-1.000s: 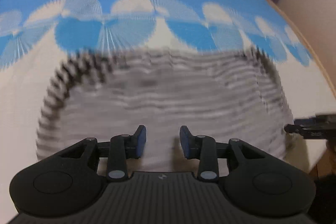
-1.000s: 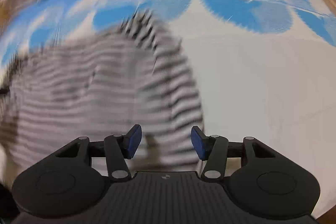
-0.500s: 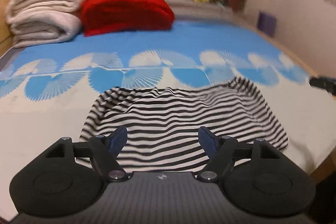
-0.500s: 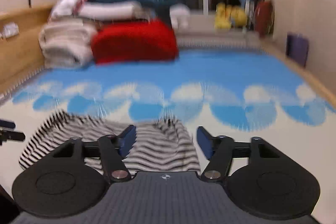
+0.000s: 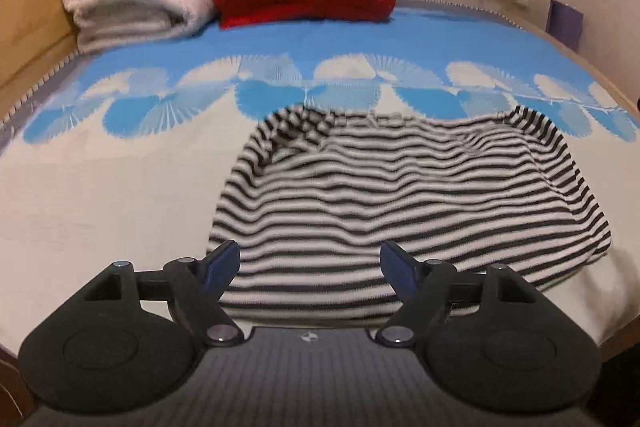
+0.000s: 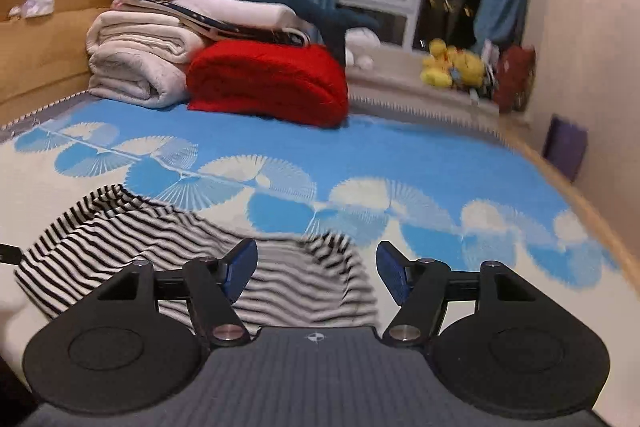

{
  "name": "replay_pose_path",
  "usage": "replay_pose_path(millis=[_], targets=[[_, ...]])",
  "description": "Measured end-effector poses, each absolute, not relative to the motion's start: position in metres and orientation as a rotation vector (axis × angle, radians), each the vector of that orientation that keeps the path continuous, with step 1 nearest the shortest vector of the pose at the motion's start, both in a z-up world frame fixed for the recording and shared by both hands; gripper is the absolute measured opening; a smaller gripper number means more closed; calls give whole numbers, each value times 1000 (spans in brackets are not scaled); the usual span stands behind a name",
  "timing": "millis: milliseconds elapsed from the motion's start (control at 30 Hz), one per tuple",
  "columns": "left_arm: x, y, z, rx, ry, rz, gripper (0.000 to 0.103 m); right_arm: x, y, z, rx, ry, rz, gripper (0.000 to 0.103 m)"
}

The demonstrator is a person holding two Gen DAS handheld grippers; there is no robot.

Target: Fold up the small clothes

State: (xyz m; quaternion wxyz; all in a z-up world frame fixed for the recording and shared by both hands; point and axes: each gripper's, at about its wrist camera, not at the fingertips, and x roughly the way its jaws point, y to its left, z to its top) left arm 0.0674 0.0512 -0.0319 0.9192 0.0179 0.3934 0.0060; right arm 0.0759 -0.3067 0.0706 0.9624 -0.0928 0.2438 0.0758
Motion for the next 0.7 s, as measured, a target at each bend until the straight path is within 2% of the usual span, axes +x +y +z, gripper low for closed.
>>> replay_pose_path(millis=[333,433,567,633,700], targets=[[82,56,-44,-50,865,21,81,106,-327,62,-105,543,44,68],[85,52,-47,-38,870,19,77,109,-332,60,-101,566,36,68],[86,44,-52,7,872,8,54,106,-350,52,-39,574,10,68],[87,42,-54,18,873,0,48,109,-356,44,-49,631,-2,65],[89,43,-56,17,879,-2,40,106,-362,46,-49,602,-7,66]])
